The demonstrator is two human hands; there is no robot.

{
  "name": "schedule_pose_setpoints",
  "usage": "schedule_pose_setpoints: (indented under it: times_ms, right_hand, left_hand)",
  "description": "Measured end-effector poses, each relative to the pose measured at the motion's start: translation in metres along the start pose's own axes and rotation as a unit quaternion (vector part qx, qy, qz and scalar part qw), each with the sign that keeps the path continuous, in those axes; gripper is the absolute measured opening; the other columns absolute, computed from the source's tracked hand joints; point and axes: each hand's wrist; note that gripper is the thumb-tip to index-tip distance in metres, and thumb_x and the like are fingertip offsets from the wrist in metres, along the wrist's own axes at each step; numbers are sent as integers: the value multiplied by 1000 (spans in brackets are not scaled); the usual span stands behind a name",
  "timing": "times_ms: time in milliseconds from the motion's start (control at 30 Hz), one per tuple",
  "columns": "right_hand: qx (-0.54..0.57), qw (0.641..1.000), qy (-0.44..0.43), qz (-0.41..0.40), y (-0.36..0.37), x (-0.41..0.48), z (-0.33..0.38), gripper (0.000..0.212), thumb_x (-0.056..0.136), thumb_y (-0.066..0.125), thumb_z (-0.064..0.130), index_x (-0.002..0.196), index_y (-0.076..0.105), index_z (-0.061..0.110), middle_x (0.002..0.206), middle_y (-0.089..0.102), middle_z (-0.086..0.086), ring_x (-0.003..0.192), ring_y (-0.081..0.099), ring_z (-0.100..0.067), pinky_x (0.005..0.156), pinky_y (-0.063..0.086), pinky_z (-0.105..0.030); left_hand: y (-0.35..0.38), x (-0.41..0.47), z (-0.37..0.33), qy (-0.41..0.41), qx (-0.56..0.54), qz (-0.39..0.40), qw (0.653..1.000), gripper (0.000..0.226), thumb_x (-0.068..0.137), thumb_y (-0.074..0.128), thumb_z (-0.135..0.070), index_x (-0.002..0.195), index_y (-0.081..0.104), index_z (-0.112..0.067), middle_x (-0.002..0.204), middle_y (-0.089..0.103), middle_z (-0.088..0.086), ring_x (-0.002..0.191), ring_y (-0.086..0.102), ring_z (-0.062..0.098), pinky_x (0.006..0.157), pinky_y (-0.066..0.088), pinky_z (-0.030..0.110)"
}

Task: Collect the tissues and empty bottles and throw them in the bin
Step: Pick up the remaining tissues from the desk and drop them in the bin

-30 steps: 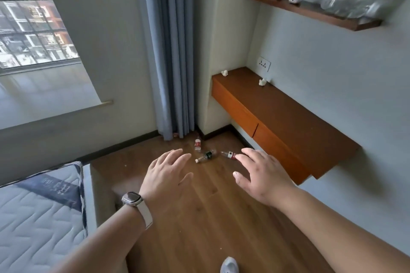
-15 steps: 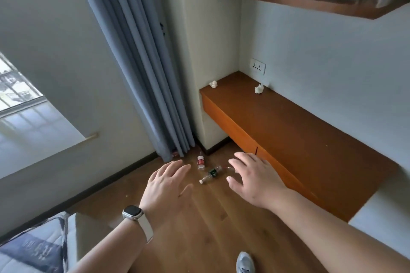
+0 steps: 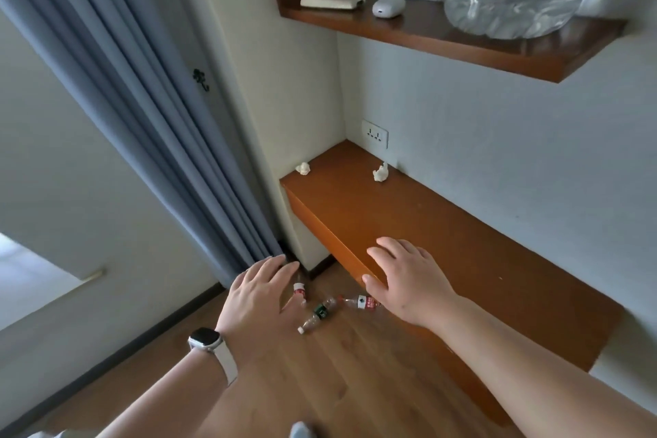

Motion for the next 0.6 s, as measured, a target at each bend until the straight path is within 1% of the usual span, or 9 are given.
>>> schedule_pose_setpoints:
  times_ms: [100,167,333,433,500,600]
  right_hand:
    - [0,1000,14,5,0,17,-10,60,96,22,61,145,33,29,155,28,5,142,25,-18,114,25,-38]
    - [-4,1000,24,10,2,30,-13,60,96,22,61,145,33,29,155,27,5,142,25,-17,114,25,-38]
    - [-13,998,61,20,6,73,-19,58,96,24,60,145,33,29,155,27,6,142,25,-17,113,25,-38]
    - [-15,995,97,25,6,110,-21,59,96,25,62,145,32,32,156,25,7,143,23,-16,114,25,-37]
    - [-19,993,114,27,5,137,-20,59,96,25,62,145,33,31,156,25,7,143,24,-16,114,25,-38]
    - [-28,990,138,34,6,175,-20,59,96,25,61,145,32,30,155,26,7,142,25,-15,113,27,-37]
  left_hand:
    - [3,24,4,4,-1,8,1000,64,85,27,-60,140,47,-34,148,42,-10,140,33,16,114,26,40]
    - [8,43,11,8,0,25,1000,62,86,30,-57,143,43,-35,152,37,-11,142,27,15,116,21,38]
    - [26,98,36,22,-9,47,999,55,94,38,-54,146,36,-36,153,31,-13,144,21,13,117,15,35]
    - [34,138,58,35,-32,51,998,53,95,43,-51,145,36,-36,153,33,-12,144,22,15,117,15,36]
    - [37,167,78,43,-39,54,997,53,94,39,-53,145,37,-37,153,34,-11,144,24,15,117,16,36]
    - [40,209,115,48,-37,57,997,62,88,25,-58,145,36,-37,153,34,-12,143,25,15,116,18,36]
Point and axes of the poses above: each hand's wrist, its own x-axis towards the middle knuckle, its own y-axis out of the palm, z = x × y
